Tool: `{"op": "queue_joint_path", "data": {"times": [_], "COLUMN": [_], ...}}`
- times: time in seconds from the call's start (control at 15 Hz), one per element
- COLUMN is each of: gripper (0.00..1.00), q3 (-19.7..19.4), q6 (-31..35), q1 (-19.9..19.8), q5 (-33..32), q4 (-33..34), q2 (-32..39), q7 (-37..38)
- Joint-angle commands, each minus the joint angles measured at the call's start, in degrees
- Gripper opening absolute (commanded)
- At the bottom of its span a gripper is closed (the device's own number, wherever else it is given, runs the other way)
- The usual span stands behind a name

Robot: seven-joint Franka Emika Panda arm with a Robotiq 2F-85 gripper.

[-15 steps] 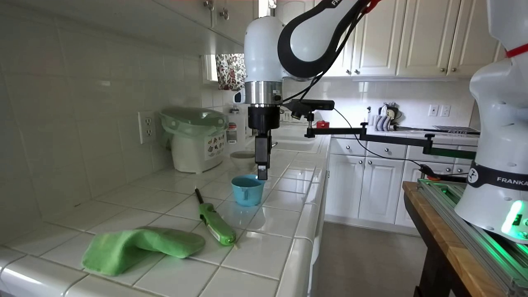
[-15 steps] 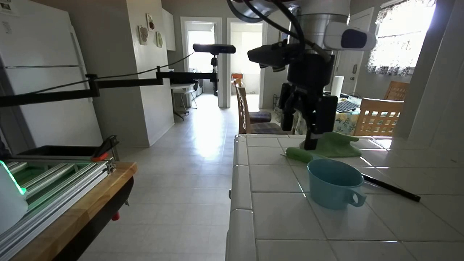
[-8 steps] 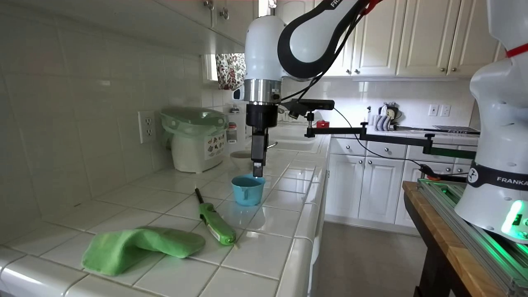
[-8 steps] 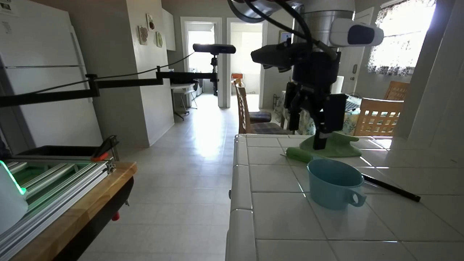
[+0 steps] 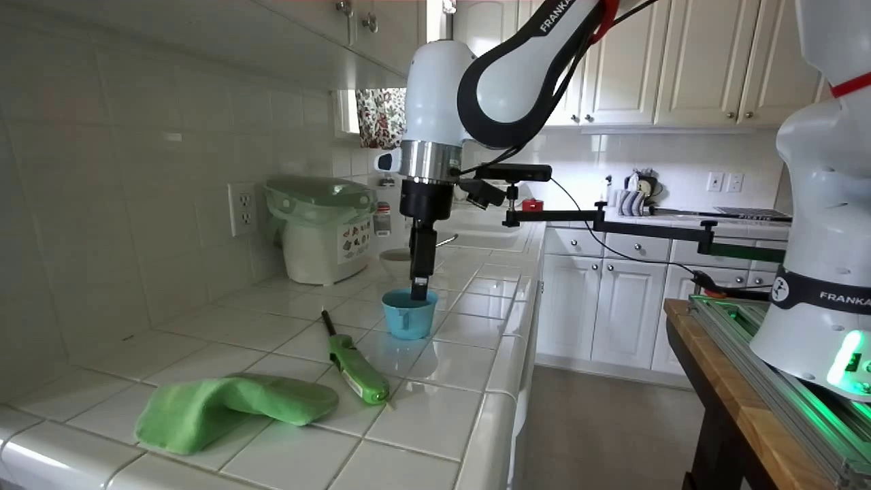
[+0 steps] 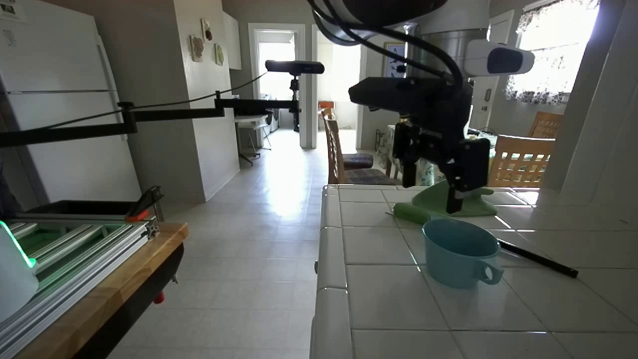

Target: Move the blue cup backwards.

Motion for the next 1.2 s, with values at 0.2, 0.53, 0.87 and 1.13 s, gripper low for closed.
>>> {"op": "queue_joint_path", "data": {"times": [0.2, 0.53, 0.87, 1.13], "gripper": [1.0, 0.95, 1.0, 0.72], "q3": [4.0, 5.56, 4.94, 5.07], "q6": [1.89, 1.26, 1.0, 0.79], "q1": [-4.7, -7.42, -7.96, -8.28], "q5": [2.0, 2.08, -0.31, -1.11], "q4": [-1.32, -2.19, -0.7, -0.1], "q2": [1.35, 1.87, 3.49, 3.83], "q7": [-12.79, -18.54, -20.63, -21.93]}}
